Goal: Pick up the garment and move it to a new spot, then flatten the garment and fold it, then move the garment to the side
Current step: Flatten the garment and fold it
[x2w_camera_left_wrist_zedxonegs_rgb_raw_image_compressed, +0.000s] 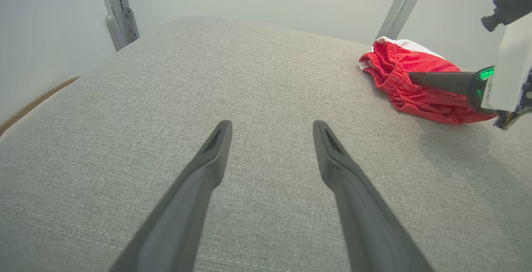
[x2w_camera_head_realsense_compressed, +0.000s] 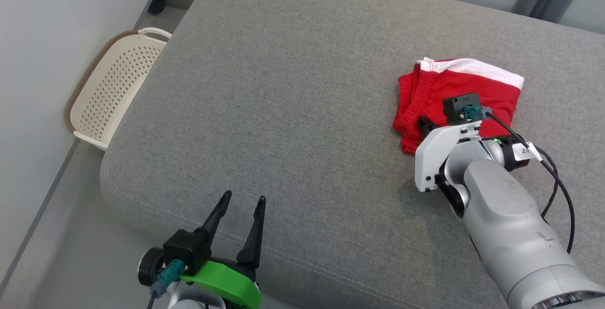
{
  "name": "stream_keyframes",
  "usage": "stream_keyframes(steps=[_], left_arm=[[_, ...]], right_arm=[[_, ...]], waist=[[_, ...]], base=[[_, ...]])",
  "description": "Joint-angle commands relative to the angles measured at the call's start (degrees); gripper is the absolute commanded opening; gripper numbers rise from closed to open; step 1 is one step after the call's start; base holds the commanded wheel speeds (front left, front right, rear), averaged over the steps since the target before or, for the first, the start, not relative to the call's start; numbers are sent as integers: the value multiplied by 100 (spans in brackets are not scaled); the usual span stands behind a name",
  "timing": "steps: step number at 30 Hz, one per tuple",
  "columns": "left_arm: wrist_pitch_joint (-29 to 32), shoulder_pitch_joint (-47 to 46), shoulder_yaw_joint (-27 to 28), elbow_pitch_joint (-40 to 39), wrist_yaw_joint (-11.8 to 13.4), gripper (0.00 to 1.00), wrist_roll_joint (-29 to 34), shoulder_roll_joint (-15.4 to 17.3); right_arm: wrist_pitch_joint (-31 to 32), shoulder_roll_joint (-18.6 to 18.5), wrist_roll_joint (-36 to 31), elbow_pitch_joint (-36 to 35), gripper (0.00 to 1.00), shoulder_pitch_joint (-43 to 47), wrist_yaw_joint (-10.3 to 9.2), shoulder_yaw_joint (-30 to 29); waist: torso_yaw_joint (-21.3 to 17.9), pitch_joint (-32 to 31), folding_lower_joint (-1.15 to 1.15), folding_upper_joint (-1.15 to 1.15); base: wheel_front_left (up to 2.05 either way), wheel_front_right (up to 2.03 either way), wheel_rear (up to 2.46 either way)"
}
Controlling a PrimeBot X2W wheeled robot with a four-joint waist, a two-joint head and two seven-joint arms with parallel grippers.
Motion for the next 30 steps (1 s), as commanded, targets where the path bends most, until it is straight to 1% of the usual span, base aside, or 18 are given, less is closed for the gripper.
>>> stream_keyframes(steps=[1, 5, 10, 14, 18, 19, 20, 21, 25, 30], left_arm=[[-17, 50, -11, 12, -13, 100, -12, -7], [-17, 39, -24, 24, -17, 100, -17, -12], [-17, 25, 17, 33, -10, 100, -22, -17], [-17, -7, 67, 20, -3, 100, -4, -5], [-17, 40, 119, 9, 11, 100, 26, 25], [-17, 60, 134, 8, 16, 100, 29, 36], [-17, 81, 150, 4, 25, 100, 35, 52], [-17, 102, 171, 0, 29, 100, 38, 65], [-17, 175, 226, -26, 64, 100, 31, 125], [-17, 277, 244, -83, 100, 100, 27, 174]], right_arm=[[-58, -21, 38, 47, 0, 67, -3, 8], [-67, -19, 108, 122, 0, 79, -3, 80], [-33, -19, 420, 152, 0, 127, -3, 368], [-62, -20, 651, 50, 0, 69, -3, 637], [-50, -19, 744, -30, 0, -28, -3, 744], [-22, -20, 769, -53, 33, -54, -3, 743], [14, -20, 765, -79, 84, -101, -3, 725], [104, -25, 759, -59, 100, -144, -3, 657], [556, -24, 688, -91, 100, -278, -3, 413], [1594, -85, 399, 12, 100, -512, -3, -385]], waist=[[24, 29, 0, 0], [46, 50, 0, 0], [16, 44, 0, 0], [-83, -13, 0, 0], [-216, -146, 0, 0], [-252, -188, 0, 0], [-293, -230, 0, 0], [-339, -279, 0, 0], [-525, -454, 0, 0], [-705, -570, 0, 0]], base=[[0, 0, 0], [0, 0, 0], [0, 0, 0], [0, 0, 0], [0, 0, 0], [0, 0, 0], [0, 0, 0], [0, 0, 0], [0, 0, 0], [0, 0, 0]])
